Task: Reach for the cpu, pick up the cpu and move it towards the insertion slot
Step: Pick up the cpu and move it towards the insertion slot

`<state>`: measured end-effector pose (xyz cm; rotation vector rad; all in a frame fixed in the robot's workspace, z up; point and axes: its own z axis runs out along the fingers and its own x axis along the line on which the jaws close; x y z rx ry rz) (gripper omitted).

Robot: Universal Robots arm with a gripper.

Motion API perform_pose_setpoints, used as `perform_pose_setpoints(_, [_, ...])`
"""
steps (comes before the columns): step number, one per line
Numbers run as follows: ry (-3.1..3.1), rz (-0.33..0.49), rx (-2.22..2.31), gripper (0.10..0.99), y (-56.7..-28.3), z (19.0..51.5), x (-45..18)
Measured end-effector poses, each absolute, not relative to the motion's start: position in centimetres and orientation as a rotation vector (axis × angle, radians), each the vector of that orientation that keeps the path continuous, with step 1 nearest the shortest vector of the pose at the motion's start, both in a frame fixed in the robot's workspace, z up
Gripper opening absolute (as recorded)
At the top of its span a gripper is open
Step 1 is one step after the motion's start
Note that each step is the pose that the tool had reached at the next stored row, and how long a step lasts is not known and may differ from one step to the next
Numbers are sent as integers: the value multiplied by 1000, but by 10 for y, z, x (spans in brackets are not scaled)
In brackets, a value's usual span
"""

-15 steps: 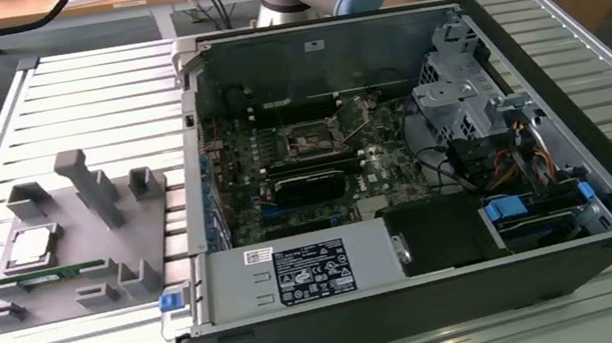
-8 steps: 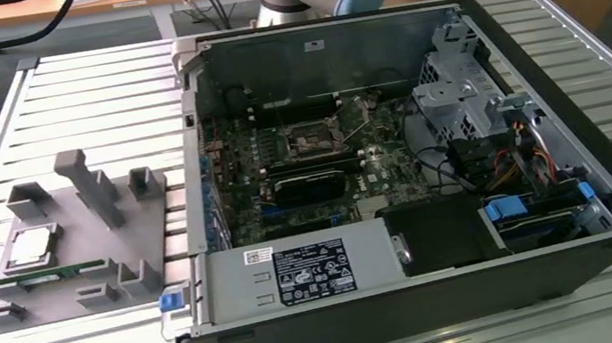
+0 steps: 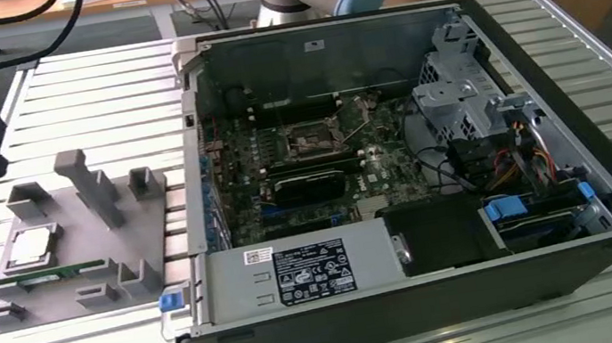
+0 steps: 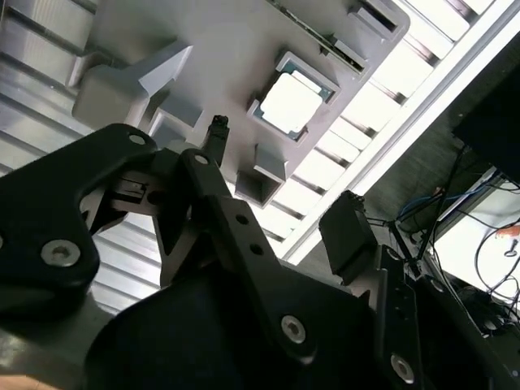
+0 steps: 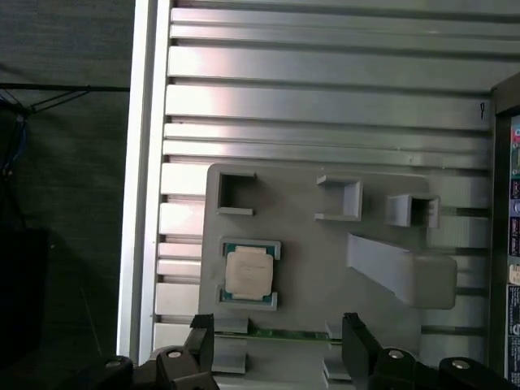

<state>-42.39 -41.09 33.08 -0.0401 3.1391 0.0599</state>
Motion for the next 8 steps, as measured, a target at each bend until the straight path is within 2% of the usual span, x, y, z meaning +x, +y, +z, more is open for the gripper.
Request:
perform_pose_setpoints(2, [3139,60,-40,702,-411,327,-425])
perform_pose_setpoints(3, [3139,60,-40,765,-411,325,-425])
perform_pose_setpoints(8, [3139,60,-40,765,-413,316,-427])
